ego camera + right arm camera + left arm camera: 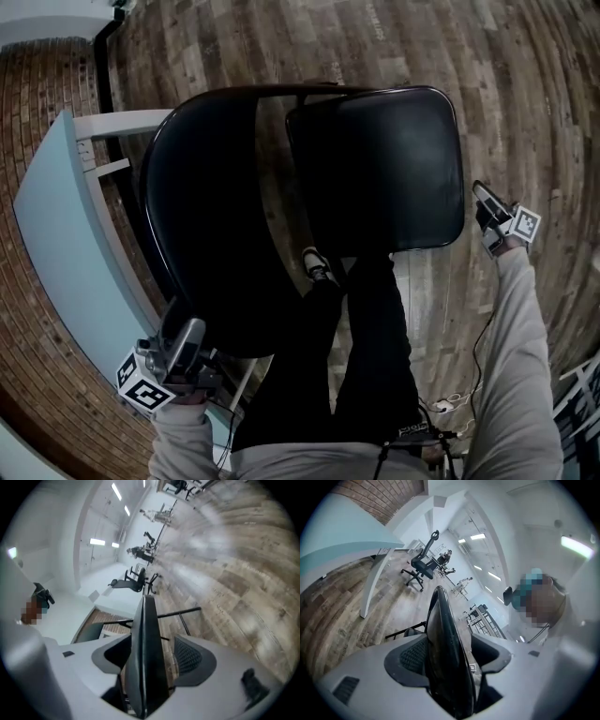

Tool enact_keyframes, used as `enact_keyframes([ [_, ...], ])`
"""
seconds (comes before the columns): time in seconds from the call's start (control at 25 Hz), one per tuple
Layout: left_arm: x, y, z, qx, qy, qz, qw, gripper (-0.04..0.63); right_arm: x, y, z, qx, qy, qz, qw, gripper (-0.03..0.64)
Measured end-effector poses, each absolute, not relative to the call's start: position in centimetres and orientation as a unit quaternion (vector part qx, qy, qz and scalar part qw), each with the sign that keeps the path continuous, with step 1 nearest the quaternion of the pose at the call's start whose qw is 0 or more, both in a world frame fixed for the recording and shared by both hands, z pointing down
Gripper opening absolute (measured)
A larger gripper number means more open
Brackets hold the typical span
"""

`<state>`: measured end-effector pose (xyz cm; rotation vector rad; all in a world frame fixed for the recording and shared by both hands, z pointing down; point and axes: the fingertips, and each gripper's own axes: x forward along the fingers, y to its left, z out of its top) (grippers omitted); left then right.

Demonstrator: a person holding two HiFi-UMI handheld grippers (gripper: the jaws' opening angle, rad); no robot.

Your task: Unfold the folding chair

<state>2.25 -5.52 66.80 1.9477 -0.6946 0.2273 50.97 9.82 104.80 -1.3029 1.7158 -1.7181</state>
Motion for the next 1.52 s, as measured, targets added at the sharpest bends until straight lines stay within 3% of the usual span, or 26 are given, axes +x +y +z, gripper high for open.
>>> enact_keyframes([
  [0.12,0.0,-5.7,65.6,0.804,-0.300,0.074,0.509,0.288,52.1,11.6,100.6,-0.496,0.606,-0.582,0.220,0.272],
  [0.32,-1.9,-5.5,61.9,0.812,-0.296,0.057,0.500,0.288,50.2,12.0,93.5,-0.528,0.610,-0.553,0.206,0.272],
  [0.52,-1.0,-5.8,52.7,0.846,-0.238,-0.011,0.477,0.279,43.7,7.4,78.9,-0.466,0.681,-0.510,0.243,0.235],
  [0.6,-0.6,-6.3,48.2,0.870,-0.215,-0.030,0.443,0.225,39.2,4.2,71.5,-0.434,0.727,-0.480,0.228,0.164],
  [0.68,-0.6,-6.4,44.2,0.892,-0.211,-0.039,0.399,0.082,34.8,1.6,64.3,-0.417,0.761,-0.453,0.206,0.029],
  [0.72,-0.4,-5.9,42.0,0.905,-0.206,-0.041,0.371,0.015,32.6,0.6,60.5,-0.405,0.776,-0.440,0.201,0.011],
  [0.88,1.4,-4.4,32.8,0.950,-0.162,-0.055,0.260,0.008,25.5,-3.6,46.5,-0.373,0.831,-0.373,0.179,0.008],
  [1.08,-1.5,-4.9,23.2,0.959,-0.159,-0.115,0.205,0.006,18.4,-5.3,32.3,-0.345,0.871,-0.304,0.173,0.008],
  [1.28,-7.6,-5.3,12.7,0.970,-0.170,-0.142,0.103,0.006,11.5,-5.2,24.2,-0.311,0.898,-0.268,0.157,0.008],
  [1.52,-8.9,-3.7,8.8,0.971,-0.197,-0.126,0.057,0.005,6.1,-4.3,16.5,-0.296,0.914,-0.228,0.158,0.008],
])
